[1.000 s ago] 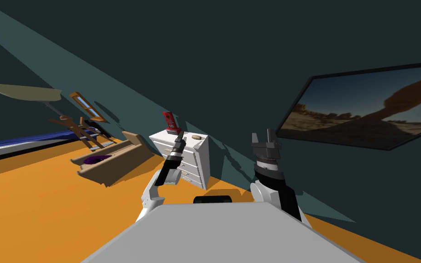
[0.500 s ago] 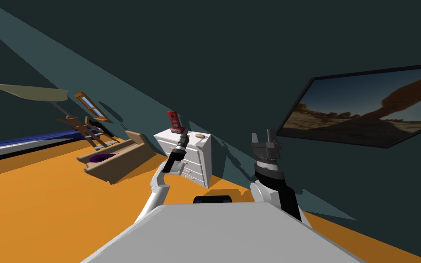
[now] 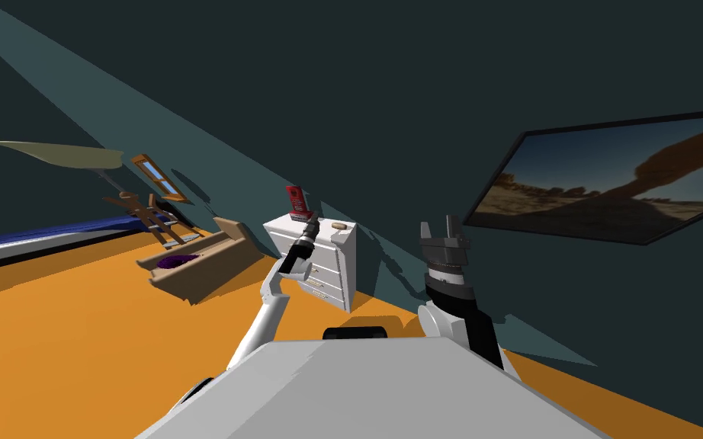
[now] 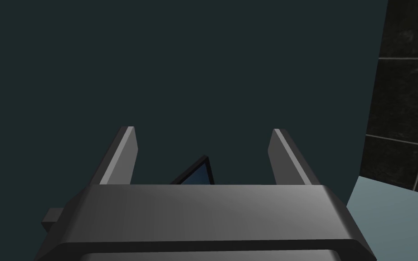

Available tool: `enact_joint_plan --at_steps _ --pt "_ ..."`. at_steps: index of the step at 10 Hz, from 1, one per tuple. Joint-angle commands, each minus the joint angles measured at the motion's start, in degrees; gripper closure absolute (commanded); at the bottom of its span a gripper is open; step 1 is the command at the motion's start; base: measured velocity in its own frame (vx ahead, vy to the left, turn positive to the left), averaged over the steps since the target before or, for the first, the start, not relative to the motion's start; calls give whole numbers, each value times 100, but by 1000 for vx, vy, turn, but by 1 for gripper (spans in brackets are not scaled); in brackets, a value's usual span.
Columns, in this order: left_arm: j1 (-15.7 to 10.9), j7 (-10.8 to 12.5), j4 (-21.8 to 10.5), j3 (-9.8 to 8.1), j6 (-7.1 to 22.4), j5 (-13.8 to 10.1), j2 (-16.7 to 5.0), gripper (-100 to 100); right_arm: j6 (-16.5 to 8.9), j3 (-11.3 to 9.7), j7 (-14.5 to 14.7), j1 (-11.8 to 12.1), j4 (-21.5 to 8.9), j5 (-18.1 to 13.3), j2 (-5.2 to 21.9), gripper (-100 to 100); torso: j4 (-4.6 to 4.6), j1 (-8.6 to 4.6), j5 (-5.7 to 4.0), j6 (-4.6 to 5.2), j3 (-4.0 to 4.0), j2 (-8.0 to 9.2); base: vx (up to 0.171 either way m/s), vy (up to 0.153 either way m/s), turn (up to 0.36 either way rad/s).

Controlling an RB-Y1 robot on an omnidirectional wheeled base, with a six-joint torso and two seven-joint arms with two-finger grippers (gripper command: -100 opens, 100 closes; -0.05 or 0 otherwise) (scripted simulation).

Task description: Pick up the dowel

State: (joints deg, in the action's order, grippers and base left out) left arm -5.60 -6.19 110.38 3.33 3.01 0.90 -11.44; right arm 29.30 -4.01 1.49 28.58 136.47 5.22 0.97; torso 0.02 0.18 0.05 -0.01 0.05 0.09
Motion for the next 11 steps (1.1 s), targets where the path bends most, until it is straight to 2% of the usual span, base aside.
enact_joint_plan --at_steps 1,3,4,5,6,7,8,9,10,11 --pt "-286 -61 -274 -8 286 -42 -41 -100 0 0 0 0 0 0 0 0 0 0 0 0 0 0 -46 76 22" --pt "-536 -61 -274 -8 528 -42 -41 -100 0 0 0 0 0 0 0 0 1 7 2 0 2 3 -26 52 3" --pt "-758 -115 -505 -10 718 -78 -66 -100 0 0 0 0 0 0 0 0 0 -5 -1 0 -1 -2 -31 52 30" --pt "-922 -115 -505 -10 887 -78 -66 -100 0 0 0 0 0 0 0 0 0 -1 0 0 0 0 -33 51 12" --pt "-1117 -165 -744 -14 1076 -117 -86 -100 0 0 0 0 0 0 0 0 0 -3 0 1 1 1 -36 62 27" --pt "-1302 -165 -746 -14 1224 -117 -86 -100 0 0 0 0 0 0 0 0 0 2 1 -1 1 2 -30 55 11" --pt "-1342 -165 -746 -14 1317 -117 -86 -100 0 0 0 0 0 0 0 0 0 0 0 0 1 1 -10 25 -4" --pt "-1574 -210 -998 -22 1499 -158 -102 -100 0 0 0 0 0 0 0 0 -1 -10 -1 0 -2 -3 -25 42 33" --pt "-1745 -210 -998 -22 1658 -158 -102 -100 0 0 0 0 0 0 0 0 -1 -6 -1 0 -1 -1 -21 42 13" --pt "-1745 -210 -998 -22 1715 -158 -102 -100 0 0 0 0 0 0 0 0 0 -7 -1 0 -1 -2 -5 19 -5"
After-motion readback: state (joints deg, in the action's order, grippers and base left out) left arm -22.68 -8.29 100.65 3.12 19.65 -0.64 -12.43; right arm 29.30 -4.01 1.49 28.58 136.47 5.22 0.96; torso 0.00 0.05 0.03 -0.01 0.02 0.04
